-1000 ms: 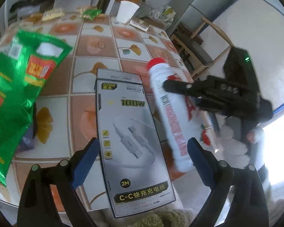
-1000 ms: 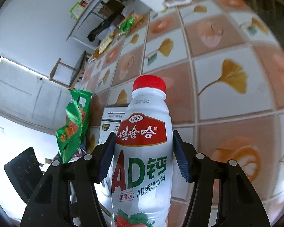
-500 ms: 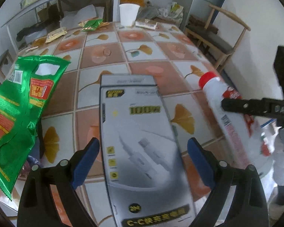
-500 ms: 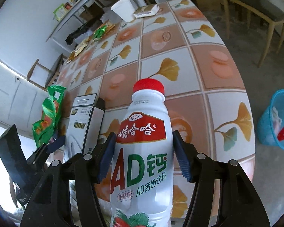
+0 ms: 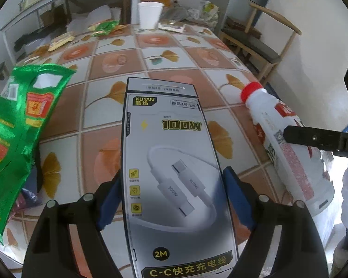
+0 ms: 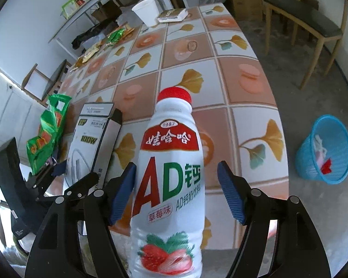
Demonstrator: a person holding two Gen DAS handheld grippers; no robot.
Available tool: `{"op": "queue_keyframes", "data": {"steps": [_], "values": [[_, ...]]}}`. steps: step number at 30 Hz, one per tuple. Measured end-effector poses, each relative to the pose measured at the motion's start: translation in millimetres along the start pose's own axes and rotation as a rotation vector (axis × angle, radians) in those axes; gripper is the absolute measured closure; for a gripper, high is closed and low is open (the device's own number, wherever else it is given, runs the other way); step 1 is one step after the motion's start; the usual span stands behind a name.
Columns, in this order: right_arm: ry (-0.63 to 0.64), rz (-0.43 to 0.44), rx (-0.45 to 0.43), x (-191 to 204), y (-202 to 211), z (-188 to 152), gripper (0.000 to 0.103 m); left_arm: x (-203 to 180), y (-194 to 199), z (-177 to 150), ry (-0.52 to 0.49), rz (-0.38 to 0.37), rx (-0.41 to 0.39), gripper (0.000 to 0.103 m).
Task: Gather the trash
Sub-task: 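Hold the cable box in the left gripper while the right holds the bottle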
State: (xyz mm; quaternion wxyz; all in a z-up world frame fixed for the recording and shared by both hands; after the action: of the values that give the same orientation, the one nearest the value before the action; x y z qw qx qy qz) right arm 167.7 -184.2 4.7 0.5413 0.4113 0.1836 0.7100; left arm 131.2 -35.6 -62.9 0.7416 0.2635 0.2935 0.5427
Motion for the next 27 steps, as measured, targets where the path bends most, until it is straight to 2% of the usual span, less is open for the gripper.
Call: {"op": "queue_keyframes", "data": {"steps": [5,13,27], "values": [[0.018,-0.008,0.014,5,-1,-5,0.040,-5,-2,-1,-0.021,0.007,-0.006,0.023],[0.044,-0.035,0.032,13,-8,-7,0.044,0,-4,1,0.009,0.010,-0.004,0.022],[0.048,-0.056,0.039,17,-8,-7,0.044,-1,-2,-1,-0.005,0.021,-0.024,0.023]]}}
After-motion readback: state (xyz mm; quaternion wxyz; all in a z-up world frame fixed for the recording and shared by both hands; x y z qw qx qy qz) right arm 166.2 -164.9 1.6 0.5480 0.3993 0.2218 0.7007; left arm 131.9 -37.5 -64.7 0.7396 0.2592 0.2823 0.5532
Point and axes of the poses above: each gripper's, at about its wrist camera, not at the fingertips, and y roughly against the way its jaws point, x to its left, z to its top, the point moved 1 cm from there along -y, roughly the way its jaws point, and after that the axes turned 13 degrees about -x, right-handed, at the moved point
